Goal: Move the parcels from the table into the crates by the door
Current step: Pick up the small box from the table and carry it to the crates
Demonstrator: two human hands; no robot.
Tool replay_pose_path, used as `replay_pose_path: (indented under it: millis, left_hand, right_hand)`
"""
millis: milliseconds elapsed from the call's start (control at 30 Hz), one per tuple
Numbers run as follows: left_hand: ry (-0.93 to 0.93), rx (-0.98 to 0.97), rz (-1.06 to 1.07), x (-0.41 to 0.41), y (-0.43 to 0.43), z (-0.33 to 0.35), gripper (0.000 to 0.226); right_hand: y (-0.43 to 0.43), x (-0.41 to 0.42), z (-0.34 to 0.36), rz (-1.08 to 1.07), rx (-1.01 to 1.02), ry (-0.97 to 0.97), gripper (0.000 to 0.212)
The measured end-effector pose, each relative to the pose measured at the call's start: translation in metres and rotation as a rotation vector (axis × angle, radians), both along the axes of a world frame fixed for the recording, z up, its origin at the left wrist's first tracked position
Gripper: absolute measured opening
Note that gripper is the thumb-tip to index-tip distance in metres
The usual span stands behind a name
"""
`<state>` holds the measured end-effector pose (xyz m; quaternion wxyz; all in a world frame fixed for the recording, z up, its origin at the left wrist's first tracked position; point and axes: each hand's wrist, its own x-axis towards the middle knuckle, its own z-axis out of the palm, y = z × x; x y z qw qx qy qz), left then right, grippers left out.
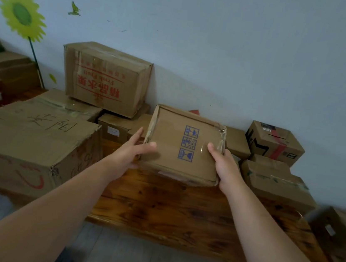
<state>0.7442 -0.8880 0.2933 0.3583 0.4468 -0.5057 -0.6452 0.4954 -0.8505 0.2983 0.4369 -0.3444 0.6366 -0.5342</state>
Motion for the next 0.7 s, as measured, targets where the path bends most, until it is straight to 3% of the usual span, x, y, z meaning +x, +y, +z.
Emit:
replay_pose_path:
  millis: [67,100,167,267,367,567,700]
  left_hand:
    - [-0.005,-0.021,-0.102,0.006,-0.001,-0.003,0.119]
    - [-0.041,-0.048,-0.143,0.006,-0.002,-0.004,0.119]
    - [-0.127,-0.107,-0.156,0.003,-0.004,-0.005,0.094]
    - [-0.183,-0.208,-0.022,-0.005,-0.008,-0.004,0.044]
    - [-0.168,-0.270,0.045,-0.005,-0.012,-0.007,0.034]
    - [-0.197,-0.247,0.151,-0.008,-0.018,-0.004,0.014]
    - [-0.238,-0.228,0.244,-0.012,-0.022,-0.002,0.027]
  right_hand:
    - [-0.003,-0.007,0.007,0.036,0.003,-0.052,0.050]
    - [-0.004,-0.011,0.011,0.054,0.010,-0.060,0.048]
    - [-0.003,-0.015,0.018,0.075,0.030,-0.053,0.048]
    - [-0.001,-0.015,0.023,0.110,0.021,-0.078,0.064]
    - [0.002,-0.014,0.023,0.170,-0.028,-0.120,0.072]
    - [0.014,-0.011,0.010,0.223,-0.126,-0.028,0.050]
    - [0.018,-0.010,0.003,0.137,-0.160,0.040,0.029]
